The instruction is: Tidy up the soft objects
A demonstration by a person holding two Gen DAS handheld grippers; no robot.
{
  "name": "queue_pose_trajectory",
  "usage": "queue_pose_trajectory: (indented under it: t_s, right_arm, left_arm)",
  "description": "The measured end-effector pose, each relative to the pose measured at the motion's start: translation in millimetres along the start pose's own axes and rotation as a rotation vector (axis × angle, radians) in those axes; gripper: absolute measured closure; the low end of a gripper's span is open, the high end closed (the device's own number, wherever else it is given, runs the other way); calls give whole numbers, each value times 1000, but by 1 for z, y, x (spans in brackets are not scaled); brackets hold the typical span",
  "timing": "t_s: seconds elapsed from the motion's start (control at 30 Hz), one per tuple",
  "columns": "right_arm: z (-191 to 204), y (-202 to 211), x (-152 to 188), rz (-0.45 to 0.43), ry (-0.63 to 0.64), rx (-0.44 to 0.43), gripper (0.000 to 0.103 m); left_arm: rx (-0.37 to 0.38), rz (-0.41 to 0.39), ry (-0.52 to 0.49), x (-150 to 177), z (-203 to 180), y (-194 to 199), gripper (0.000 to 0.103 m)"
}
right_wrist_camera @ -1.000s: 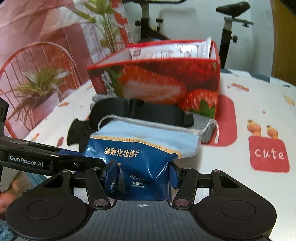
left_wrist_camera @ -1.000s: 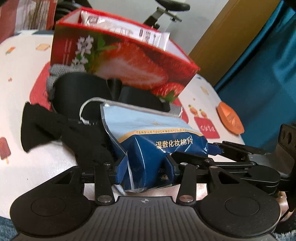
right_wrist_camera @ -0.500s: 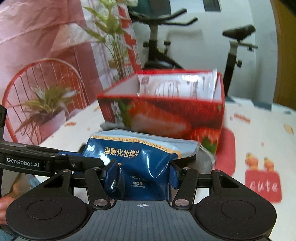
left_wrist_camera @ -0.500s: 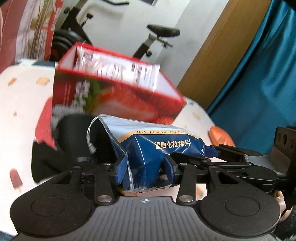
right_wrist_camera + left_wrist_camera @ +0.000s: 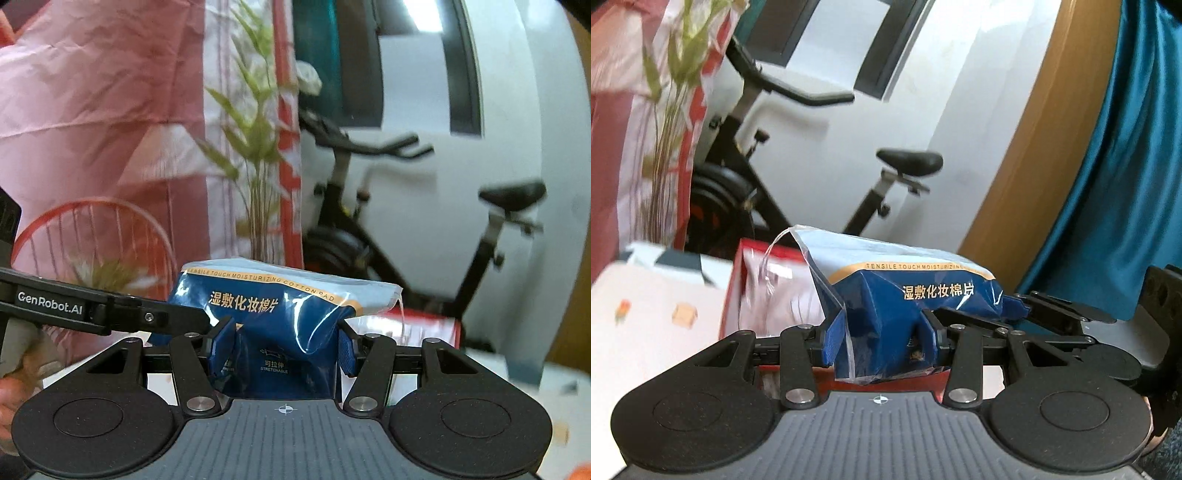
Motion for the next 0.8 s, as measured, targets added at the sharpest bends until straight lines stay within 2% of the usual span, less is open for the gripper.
queue_pose_trajectory:
  t_s: [0.13, 0.27, 0.37, 0.57, 0.8]
  right_arm:
    - [-6, -26, -32, -50, 26, -3, 51]
    - [-19, -62, -35, -45, 2, -6, 51]
    - [-29, -93, -20, 11, -33, 1, 51]
    - [-53, -143, 23, 160, -165, 10, 51]
    - [-74, -165, 60, 244, -347, 1, 51]
  left_arm:
    - [-10, -41, 9, -31, 14, -13, 58]
    - [-14, -29, 22, -48, 32, -39, 58]
    - [-30, 30, 29, -44, 47, -63, 58]
    - [-41, 184, 69, -16, 72, -112, 58]
    - [-67, 277, 34, 4, 88, -141, 57]
Point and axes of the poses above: each gripper's, at about its wrist camera, not at the fingertips, and y roughly against the way its jaws point, z to its left, x to its underside, the point moved 4 cm from there along -y, roughly the way its jaws point, and after that the axes turned 9 degrees about -y, right-handed, at the moved point
